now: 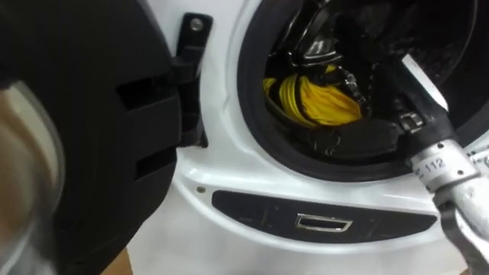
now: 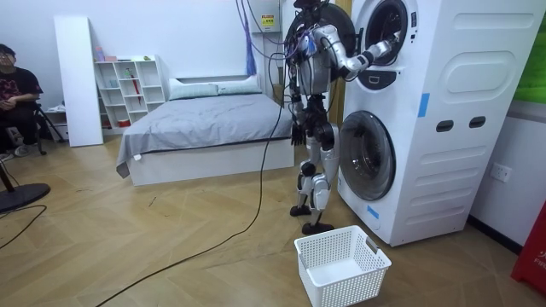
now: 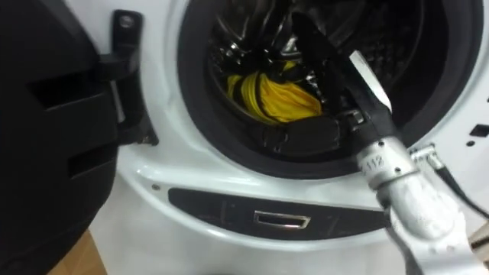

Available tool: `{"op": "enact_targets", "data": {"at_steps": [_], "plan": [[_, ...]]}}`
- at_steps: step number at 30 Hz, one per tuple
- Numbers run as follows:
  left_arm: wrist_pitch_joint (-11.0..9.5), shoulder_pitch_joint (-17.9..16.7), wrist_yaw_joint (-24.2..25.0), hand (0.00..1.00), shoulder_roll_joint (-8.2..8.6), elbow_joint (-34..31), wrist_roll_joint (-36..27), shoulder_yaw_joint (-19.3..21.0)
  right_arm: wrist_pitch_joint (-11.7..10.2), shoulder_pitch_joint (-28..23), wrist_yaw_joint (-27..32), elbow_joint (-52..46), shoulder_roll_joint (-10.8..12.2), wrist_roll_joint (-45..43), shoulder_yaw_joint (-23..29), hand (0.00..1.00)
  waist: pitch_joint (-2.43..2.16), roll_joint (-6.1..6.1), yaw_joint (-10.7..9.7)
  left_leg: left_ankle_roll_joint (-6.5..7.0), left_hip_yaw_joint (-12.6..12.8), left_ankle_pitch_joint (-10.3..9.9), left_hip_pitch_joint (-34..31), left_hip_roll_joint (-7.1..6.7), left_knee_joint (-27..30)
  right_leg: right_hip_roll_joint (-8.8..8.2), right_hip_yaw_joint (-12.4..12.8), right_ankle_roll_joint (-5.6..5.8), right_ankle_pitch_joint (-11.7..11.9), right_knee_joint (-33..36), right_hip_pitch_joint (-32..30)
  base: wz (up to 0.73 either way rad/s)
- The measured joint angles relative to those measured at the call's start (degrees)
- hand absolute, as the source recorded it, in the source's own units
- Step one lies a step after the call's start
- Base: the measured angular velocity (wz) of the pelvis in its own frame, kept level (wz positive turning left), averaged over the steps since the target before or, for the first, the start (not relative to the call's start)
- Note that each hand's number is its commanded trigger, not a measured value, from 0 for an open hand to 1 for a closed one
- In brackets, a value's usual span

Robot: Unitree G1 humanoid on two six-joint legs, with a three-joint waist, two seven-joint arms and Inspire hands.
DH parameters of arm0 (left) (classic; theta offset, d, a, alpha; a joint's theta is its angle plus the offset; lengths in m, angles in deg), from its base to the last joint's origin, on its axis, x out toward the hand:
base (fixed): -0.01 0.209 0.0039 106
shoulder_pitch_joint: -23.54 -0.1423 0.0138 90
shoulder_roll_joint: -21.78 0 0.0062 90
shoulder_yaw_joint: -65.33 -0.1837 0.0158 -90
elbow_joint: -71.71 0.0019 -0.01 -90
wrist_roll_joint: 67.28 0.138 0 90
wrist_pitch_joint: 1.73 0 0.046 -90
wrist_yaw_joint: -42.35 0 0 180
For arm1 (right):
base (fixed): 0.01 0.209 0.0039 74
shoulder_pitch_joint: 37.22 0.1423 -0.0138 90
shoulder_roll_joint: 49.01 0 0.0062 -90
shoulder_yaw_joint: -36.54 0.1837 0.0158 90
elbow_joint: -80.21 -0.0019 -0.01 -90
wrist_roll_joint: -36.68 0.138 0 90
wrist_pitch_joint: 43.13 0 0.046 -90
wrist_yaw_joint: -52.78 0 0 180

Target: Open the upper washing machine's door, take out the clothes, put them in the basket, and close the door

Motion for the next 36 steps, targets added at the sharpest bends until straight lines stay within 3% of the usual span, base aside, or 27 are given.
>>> {"op": "enact_targets", "data": {"at_steps": [2,5,8,18,19,20,21,28,32,36], "plan": [[1.16,-0.47,0.17,0.00,-0.38,-0.16,-0.04,-0.39,0.66,1.88,-2.58,3.10,-1.72,-0.21,-0.80,0.00,-0.02,-0.28,0.25,-0.02,-0.25,0.01,0.44,-0.01,-0.06,0.06,-0.15,-0.09,-0.10,0.00,0.56,0.02],[3.00,-0.90,0.37,0.00,-1.34,-0.22,-0.01,-0.98,0.72,2.00,-4.41,4.22,-1.84,-0.14,-1.10,0.00,-0.05,-0.83,0.14,-0.11,-0.46,0.05,0.59,0.03,-0.01,0.03,-0.26,-0.12,-0.11,-0.02,0.84,0.01],[3.35,-1.02,1.17,0.00,-2.19,-0.61,-0.04,-1.00,1.32,3.19,-5.63,6.62,-1.84,0.59,-1.06,0.00,-0.01,-1.47,0.16,-0.11,-0.81,0.05,0.58,-0.13,0.07,-0.10,-0.43,-0.05,-0.17,-0.02,0.90,0.01],[4.63,-1.63,1.63,0.00,-2.86,-1.20,0.03,-0.90,2.59,5.41,-8.71,9.21,-2.50,0.26,-0.72,0.00,-0.06,-1.73,-0.07,-0.08,-1.10,0.03,-0.09,-0.38,0.84,-0.47,-0.77,0.37,-0.18,0.13,0.10,0.02],[4.63,-1.61,2.06,0.00,-2.89,-1.27,0.53,-0.82,2.60,5.46,-8.99,8.87,-2.65,-0.81,-0.70,0.04,-0.06,-1.73,-0.03,-0.07,-1.16,0.03,-0.13,-0.38,0.84,-0.47,-0.84,0.26,-0.14,0.13,0.12,0.03],[4.63,-1.63,2.48,0.00,-2.90,-1.48,1.01,-0.82,2.59,6.06,-9.74,8.63,-2.67,-2.39,-0.69,0.81,-0.06,-1.73,0.00,-0.08,-1.16,0.04,-0.24,-0.36,0.81,-0.44,-0.84,0.20,-0.14,0.15,0.09,0.00],[4.63,-1.62,2.52,0.00,-2.90,-1.61,1.01,-0.81,2.57,6.63,-10.15,8.69,-2.72,-3.17,-0.69,1.00,-0.07,-1.71,-0.04,-0.08,-1.18,0.04,-0.33,-0.34,0.83,-0.44,-0.89,0.15,-0.11,0.11,0.06,0.00],[5.12,-1.31,3.53,0.00,-3.79,-2.54,0.95,-1.25,2.62,9.78,-19.22,11.16,-7.00,-4.91,-1.22,1.00,-0.19,-2.26,0.23,-0.17,-1.68,0.12,0.08,-0.27,0.58,-0.35,-1.70,-0.06,-0.15,0.00,0.86,0.05],[5.87,-0.01,3.68,0.00,-4.62,-2.49,0.96,-2.29,2.64,10.28,-21.22,13.73,-7.04,-5.48,-1.53,1.00,0.10,-3.34,0.74,-0.41,-1.57,-0.05,0.56,-0.24,0.70,-0.03,-1.64,-0.23,-0.27,-0.08,1.59,0.00],[5.88,0.87,3.70,0.00,-4.91,-2.46,0.93,-3.27,2.57,12.10,-22.29,15.41,-7.58,-6.83,-1.26,1.00,0.12,-3.65,1.69,-0.44,-1.55,-0.08,0.38,-0.27,0.66,0.11,-1.62,-0.31,-0.35,-0.24,1.18,0.00]]}}
